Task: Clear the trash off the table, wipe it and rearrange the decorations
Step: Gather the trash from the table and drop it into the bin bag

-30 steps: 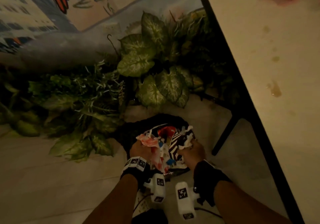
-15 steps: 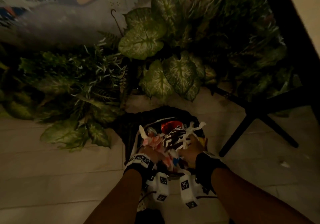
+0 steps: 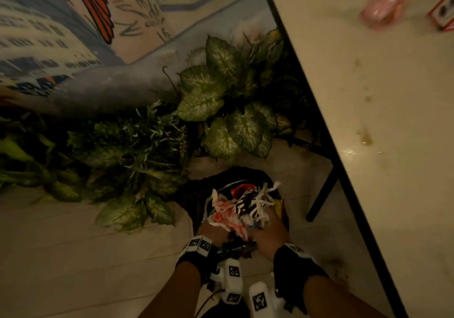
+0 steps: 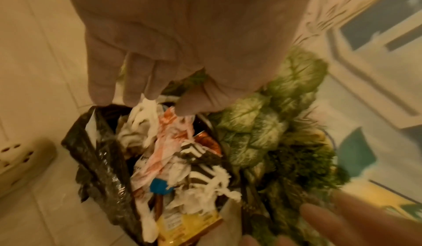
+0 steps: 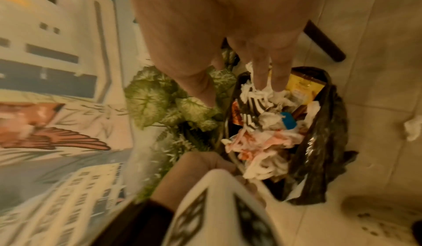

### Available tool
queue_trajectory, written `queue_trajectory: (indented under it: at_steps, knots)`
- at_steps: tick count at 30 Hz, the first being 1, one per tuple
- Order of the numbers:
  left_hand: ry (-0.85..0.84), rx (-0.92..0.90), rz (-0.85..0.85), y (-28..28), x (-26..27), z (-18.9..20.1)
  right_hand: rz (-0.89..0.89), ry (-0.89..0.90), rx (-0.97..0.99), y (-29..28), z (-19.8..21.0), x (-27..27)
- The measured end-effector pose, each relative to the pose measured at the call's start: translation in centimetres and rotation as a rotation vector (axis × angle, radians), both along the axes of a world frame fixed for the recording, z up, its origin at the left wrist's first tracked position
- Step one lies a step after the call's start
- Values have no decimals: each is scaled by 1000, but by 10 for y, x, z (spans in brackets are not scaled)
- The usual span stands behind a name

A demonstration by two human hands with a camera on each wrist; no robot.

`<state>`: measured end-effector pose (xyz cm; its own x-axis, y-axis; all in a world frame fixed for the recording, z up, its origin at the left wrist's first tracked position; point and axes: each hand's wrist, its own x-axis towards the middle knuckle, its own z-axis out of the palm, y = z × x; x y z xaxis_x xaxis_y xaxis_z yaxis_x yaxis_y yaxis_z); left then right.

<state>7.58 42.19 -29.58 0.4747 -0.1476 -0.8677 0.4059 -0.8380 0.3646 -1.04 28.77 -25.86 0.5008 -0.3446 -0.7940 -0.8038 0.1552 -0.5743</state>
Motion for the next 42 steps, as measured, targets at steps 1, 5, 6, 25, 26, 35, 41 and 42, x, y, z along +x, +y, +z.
queue_trajectory:
  at_steps: [1, 5, 6, 25, 26, 35, 41, 42]
  knots:
    - [-30, 54, -9, 5, 3, 7, 5, -11, 29, 3, 21, -2]
    - [-201, 76, 165, 15, 22, 61, 44, -145, 92, -2, 116, -17]
    - [-245, 35, 216, 12, 25, 82, 54, -188, 123, -9, 141, -24]
    - [-571, -572, 342, -227, -112, 316, -112, -445, -145, -335, 312, -241]
    - [-572, -573, 319, -236, -113, 320, -131, -447, -168, -347, 315, -248]
    - [-531, -523, 48, -314, -120, 317, -171, -466, -354, -438, 352, -286]
    - [-548, -474, -77, -399, -127, 320, -100, -373, -471, -533, 365, -292]
    - [-549, -458, -70, -415, -130, 318, -87, -359, -503, -555, 361, -292]
